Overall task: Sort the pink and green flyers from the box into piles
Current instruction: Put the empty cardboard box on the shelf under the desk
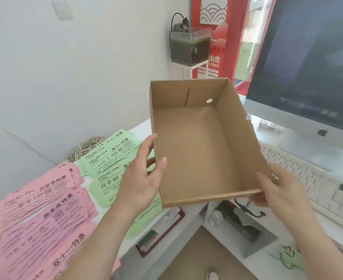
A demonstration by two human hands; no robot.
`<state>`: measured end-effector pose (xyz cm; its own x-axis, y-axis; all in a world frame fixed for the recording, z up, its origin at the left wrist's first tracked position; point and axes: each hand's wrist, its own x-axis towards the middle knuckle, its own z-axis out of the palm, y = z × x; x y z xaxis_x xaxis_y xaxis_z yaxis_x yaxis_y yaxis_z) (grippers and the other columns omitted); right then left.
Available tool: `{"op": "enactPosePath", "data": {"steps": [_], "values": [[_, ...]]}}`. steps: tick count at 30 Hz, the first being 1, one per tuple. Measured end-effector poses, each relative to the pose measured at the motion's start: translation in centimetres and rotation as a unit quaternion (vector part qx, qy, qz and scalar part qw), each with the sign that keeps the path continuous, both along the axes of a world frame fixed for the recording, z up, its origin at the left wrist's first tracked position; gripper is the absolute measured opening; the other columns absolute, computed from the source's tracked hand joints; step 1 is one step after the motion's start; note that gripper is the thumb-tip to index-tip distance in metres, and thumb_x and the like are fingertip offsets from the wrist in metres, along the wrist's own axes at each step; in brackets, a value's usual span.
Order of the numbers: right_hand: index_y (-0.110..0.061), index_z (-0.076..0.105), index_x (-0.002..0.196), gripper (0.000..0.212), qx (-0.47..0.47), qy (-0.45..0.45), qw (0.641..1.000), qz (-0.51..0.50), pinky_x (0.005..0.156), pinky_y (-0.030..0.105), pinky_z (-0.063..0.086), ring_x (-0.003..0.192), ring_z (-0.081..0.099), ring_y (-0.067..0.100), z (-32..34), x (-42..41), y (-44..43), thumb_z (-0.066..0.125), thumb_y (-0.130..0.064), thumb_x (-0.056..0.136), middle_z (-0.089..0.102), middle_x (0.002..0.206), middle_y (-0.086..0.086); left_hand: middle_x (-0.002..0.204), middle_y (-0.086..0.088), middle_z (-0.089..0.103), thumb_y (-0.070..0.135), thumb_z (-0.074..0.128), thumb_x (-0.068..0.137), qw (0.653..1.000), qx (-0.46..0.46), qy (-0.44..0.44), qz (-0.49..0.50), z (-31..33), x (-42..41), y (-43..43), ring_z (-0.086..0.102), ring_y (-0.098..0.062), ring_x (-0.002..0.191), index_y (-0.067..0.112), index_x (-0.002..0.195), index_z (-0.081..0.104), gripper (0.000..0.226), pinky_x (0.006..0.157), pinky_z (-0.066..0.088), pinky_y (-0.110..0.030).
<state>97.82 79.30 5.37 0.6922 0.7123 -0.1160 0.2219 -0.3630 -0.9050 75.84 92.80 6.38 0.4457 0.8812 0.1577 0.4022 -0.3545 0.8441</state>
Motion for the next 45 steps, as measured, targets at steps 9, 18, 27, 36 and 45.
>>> {"op": "enactPosePath", "data": {"steps": [9, 18, 27, 36, 45], "values": [[-0.047, 0.051, 0.09, 0.034, -0.179, -0.118, 0.968, 0.135, 0.065, 0.026, 0.048, 0.061, 0.067, 0.006, 2.2, 1.0, -13.6, 0.038, -0.076, 0.079, 0.066, 0.081, -0.014, 0.144, 0.025, 0.034, 0.042, 0.079, 0.068, 0.992, 0.027, 0.106, -0.056, -0.9, -1.9, -13.9, 0.028, 0.02, 0.128, 0.038, 0.083, 0.06, 0.025, 0.095, 0.043, -0.02], [-0.054, 0.023, 0.142, 0.086, -0.208, -0.038, 0.948, 0.236, 0.102, 0.035, 0.044, 0.117, 0.055, 0.012, -1.2, 1.9, -25.0, 0.051, -0.079, 0.065, 0.054, 0.13, -0.016, 0.09, 0.021, 0.068, 0.029, 0.073, 0.08, 0.997, -0.031, 0.073, -0.024, -5.4, -3.1, -27.3, 0.052, 0.017, 0.103, 0.031, 0.079, 0.064, 0.01, 0.079, 0.042, -0.013], [-0.047, 0.015, 0.149, 0.053, -0.188, -0.008, 0.959, 0.214, 0.1, 0.026, 0.03, 0.137, 0.039, 0.02, -15.1, -4.6, -26.7, 0.033, -0.05, 0.099, 0.039, 0.15, -0.008, 0.124, 0.008, 0.063, 0.017, 0.054, 0.095, 0.964, -0.219, -0.016, 0.153, -16.7, -6.8, -31.7, 0.055, 0.004, 0.112, 0.046, 0.099, 0.06, 0.03, 0.102, 0.043, -0.035], [-0.03, -0.002, 0.153, 0.101, -0.301, 0.141, 0.909, 0.253, 0.116, 0.03, 0.023, 0.145, 0.022, 0.014, -33.6, -7.3, -22.8, 0.07, -0.042, 0.083, 0.018, 0.158, -0.008, 0.144, 0.011, 0.042, -0.002, 0.053, 0.093, 0.891, -0.42, -0.057, 0.16, -34.1, -11.8, -30.3, 0.041, -0.006, 0.131, 0.025, 0.144, 0.036, 0.06, 0.109, 0.038, -0.04], [-0.029, 0.013, 0.152, 0.085, -0.212, 0.188, 0.91, 0.302, 0.087, 0.012, 0.04, 0.112, 0.048, 0.0, -56.5, -13.6, -10.1, 0.069, -0.021, 0.088, 0.042, 0.13, -0.019, 0.115, 0.017, 0.057, 0.004, 0.063, 0.089, 0.913, -0.311, 0.018, 0.263, -56.4, -17.2, -24.2, 0.054, -0.002, 0.106, 0.027, 0.117, 0.058, 0.037, 0.101, 0.04, -0.026]]}}
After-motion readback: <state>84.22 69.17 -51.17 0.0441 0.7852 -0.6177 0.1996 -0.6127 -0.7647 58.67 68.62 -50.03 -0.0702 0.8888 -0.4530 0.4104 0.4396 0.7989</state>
